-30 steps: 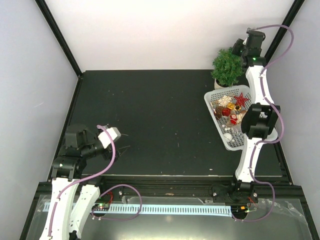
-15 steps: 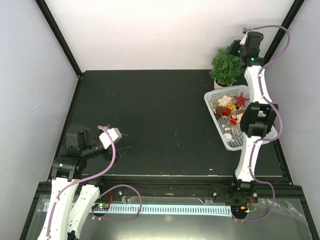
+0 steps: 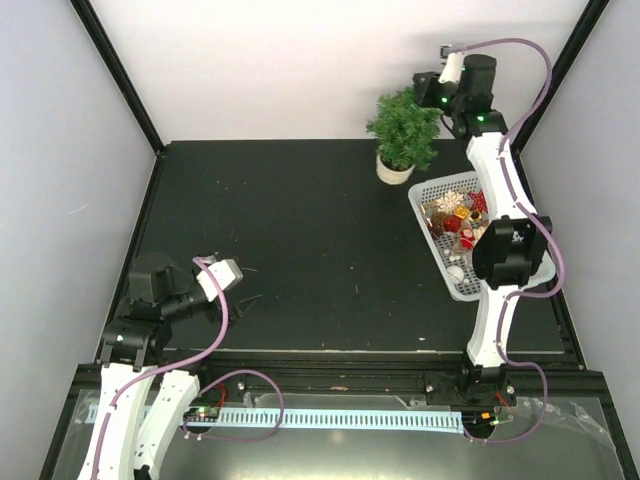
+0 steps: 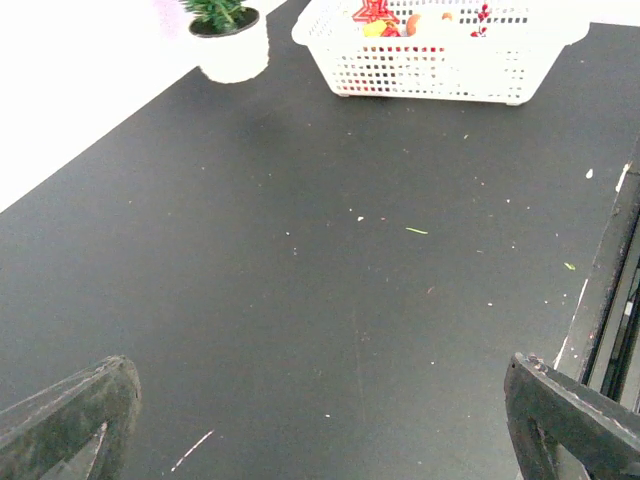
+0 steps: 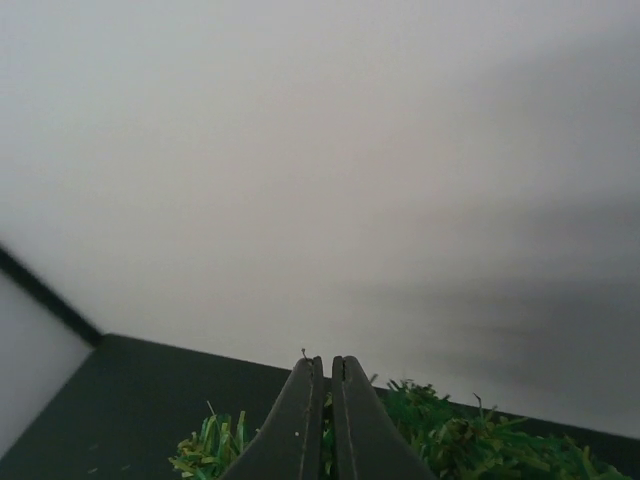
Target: Decorate the small christmas tree
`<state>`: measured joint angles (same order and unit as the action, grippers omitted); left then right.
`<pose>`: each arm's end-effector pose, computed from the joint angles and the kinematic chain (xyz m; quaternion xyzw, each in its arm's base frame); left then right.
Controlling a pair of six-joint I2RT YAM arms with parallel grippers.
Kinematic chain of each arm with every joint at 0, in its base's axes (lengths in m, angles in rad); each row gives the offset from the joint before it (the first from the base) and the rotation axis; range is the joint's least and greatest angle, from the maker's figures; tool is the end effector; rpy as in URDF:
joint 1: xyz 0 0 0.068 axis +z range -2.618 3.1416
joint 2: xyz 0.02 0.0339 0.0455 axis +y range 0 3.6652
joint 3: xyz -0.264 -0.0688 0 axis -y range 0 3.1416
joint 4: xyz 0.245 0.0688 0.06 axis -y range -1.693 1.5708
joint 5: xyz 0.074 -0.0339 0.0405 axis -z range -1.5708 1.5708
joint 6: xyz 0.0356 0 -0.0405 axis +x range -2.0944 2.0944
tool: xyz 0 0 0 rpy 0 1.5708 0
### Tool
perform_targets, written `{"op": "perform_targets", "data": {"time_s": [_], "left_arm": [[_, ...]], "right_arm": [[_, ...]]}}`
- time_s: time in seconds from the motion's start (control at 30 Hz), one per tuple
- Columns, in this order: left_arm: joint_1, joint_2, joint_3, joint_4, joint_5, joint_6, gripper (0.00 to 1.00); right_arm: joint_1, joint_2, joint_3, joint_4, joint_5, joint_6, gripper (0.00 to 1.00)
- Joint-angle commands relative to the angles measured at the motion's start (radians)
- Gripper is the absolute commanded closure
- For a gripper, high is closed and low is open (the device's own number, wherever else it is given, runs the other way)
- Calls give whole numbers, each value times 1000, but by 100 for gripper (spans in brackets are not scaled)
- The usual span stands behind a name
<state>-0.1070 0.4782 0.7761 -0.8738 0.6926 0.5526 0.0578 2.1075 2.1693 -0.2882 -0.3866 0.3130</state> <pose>0.0843 -0.0319 0.3090 0.4209 0.7296 -0.1917 0.5037 0.4984 0.0423 0.3914 -0.0209 0.7769 0.2604 0.5729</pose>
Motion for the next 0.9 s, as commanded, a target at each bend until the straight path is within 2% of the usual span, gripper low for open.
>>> {"op": "perform_targets", "data": {"time_s": [0.0, 0.13, 0.33, 0.6, 0.8, 0.87], "left_arm": [[-7, -15, 0, 25, 7, -17, 1], [-6, -28, -1, 25, 7, -16, 1], [-2, -71, -12, 29, 13, -17, 1], [5, -76, -14, 31, 14, -15, 1], [5, -69, -13, 30, 17, -13, 1], [-2, -49, -8, 18, 58, 15, 1]], "right_arm": [[101, -95, 10, 27, -50, -49, 99], [221, -130, -3, -82, 23, -122, 99], [406, -200, -55, -231, 230, -188, 99], [529, -428, -439, -103, 330, -127, 99], [590, -558, -631, -55, 340, -100, 99], [599, -604, -682, -39, 329, -84, 99]]}}
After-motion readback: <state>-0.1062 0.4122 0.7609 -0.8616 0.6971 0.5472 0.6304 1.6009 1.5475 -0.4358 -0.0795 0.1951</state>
